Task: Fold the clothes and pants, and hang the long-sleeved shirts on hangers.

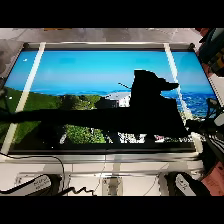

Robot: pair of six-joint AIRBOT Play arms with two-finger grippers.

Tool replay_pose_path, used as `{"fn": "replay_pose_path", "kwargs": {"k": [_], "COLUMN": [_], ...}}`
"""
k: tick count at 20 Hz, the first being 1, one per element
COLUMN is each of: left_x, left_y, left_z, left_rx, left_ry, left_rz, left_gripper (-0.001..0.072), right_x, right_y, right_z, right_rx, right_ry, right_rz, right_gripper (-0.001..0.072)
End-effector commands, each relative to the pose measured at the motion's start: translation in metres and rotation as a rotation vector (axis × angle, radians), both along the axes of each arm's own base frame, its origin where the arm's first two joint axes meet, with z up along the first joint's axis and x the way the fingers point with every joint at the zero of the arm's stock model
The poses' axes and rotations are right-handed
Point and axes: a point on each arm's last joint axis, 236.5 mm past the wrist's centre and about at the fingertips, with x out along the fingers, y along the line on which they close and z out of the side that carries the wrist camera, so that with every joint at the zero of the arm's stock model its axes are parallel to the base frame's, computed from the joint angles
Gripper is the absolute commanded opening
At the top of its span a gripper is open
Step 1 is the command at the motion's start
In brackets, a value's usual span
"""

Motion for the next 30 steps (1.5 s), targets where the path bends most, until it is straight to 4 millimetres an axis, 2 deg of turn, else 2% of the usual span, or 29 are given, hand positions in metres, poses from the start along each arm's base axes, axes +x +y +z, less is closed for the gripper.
{"fn": "replay_pose_path", "kwargs": {"k": [1,5,7,10,15,20,21,22,23,24,27,30], "left_x": [-0.039,-0.051,-0.050,-0.032,-0.005,0.002,0.002,0.002,0.002,0.002,0.009,0.031], "left_y": [-0.013,0.007,0.018,0.031,0.051,0.055,0.055,0.055,0.055,0.055,0.054,0.044], "left_z": [-0.047,-0.049,-0.047,-0.038,-0.019,-0.014,-0.014,-0.014,-0.013,-0.012,-0.002,0.015], "left_rx": [-0.003,0.108,0.166,0.231,0.329,0.353,0.352,0.353,0.353,0.353,0.267,0.124], "left_ry": [0.104,0.167,0.167,0.088,-0.039,-0.071,-0.071,-0.071,-0.073,-0.077,-0.143,-0.252], "left_rz": [-0.029,-0.090,-0.111,-0.099,-0.079,-0.074,-0.074,-0.074,-0.073,-0.069,0.086,0.223], "left_gripper": [0.0011,0.0011,0.0011,0.0011,0.0012,0.0019,0.0150,0.0409,0.0666,0.0692,0.0693,0.0693], "right_x": [-0.024,-0.028,-0.035,-0.049,-0.063,-0.073,-0.074,-0.074,-0.074,-0.074,-0.075,-0.074], "right_y": [0.007,0.001,-0.008,-0.019,-0.024,-0.025,-0.025,-0.025,-0.024,-0.024,-0.024,-0.022], "right_z": [-0.018,-0.018,-0.018,-0.017,-0.017,-0.016,-0.016,-0.016,-0.016,-0.017,-0.017,-0.017], "right_rx": [0.012,-0.017,-0.056,-0.107,-0.127,-0.133,-0.129,-0.130,-0.129,-0.128,-0.124,-0.116], "right_ry": [0.066,0.088,0.121,0.182,0.243,0.287,0.293,0.294,0.293,0.293,0.295,0.292], "right_rz": [0.003,0.012,0.025,0.040,0.046,0.048,0.047,0.047,0.046,0.046,0.045,0.041], "right_gripper": [0.0023,0.0022,0.0022,0.0022,0.0022,0.0023,0.0040,0.0149,0.0293,0.0371,0.0377,0.0376]}}
